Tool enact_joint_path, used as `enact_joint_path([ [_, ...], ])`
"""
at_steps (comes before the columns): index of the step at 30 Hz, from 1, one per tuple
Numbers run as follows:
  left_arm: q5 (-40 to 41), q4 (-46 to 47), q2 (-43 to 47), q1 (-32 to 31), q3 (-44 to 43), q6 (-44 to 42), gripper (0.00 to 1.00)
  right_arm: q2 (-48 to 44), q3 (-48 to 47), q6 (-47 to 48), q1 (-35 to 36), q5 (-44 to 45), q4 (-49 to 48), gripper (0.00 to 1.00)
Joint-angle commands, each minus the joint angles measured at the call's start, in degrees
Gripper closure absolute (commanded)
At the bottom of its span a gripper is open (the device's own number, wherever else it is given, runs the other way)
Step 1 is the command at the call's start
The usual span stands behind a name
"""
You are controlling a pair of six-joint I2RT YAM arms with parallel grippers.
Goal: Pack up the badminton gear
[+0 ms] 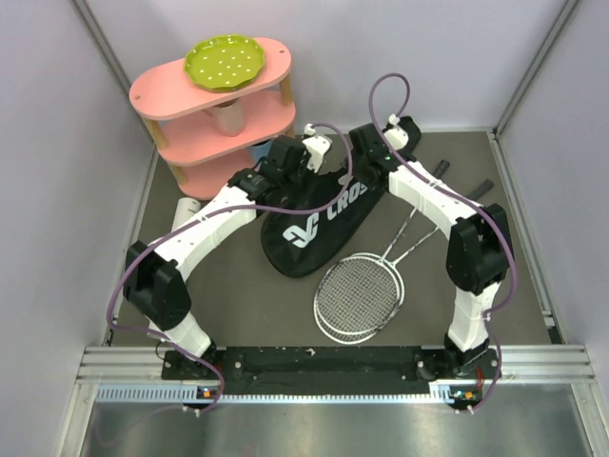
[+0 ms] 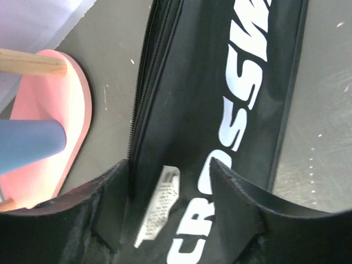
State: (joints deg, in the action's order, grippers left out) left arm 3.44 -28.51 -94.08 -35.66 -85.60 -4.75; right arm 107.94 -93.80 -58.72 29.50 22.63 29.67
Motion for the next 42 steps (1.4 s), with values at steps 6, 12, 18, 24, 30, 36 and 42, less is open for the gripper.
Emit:
enact_joint_path([
  [6,0.87,2.50,4.96,-1.61,0.00,-0.43,1.00,1.92,-1.04,-2.45,-0.58,-2.06,-2.68,0.67],
  [12,-1.68,-0.40,7.24,-1.61,-0.09,3.25,0.94,-1.41,4.49,-0.71,-0.58,-5.74,-12.57,1.00],
  [18,-5.27,-2.77,13.22,-0.12,1.40,9.32,0.46,-10.90,21.27,3.17,-0.58,-14.17,-36.23,1.00],
  [24,-14.41,-1.38,14.72,4.36,0.96,15.65,0.24,-15.74,37.00,1.95,-0.67,-22.45,-62.16,1.00],
  [30,-19.00,-0.05,5.59,4.46,-3.95,19.07,0.19,-17.06,45.63,0.18,-0.67,-28.25,-77.56,1.00],
  [36,-18.47,1.36,-2.68,4.55,-8.08,20.75,0.23,-17.50,52.92,-1.22,-0.67,-30.89,-91.17,1.00],
  [42,-19.95,3.11,-6.81,5.77,-10.46,23.21,0.46,-18.20,56.80,-1.66,-0.67,-31.95,-95.94,1.00],
])
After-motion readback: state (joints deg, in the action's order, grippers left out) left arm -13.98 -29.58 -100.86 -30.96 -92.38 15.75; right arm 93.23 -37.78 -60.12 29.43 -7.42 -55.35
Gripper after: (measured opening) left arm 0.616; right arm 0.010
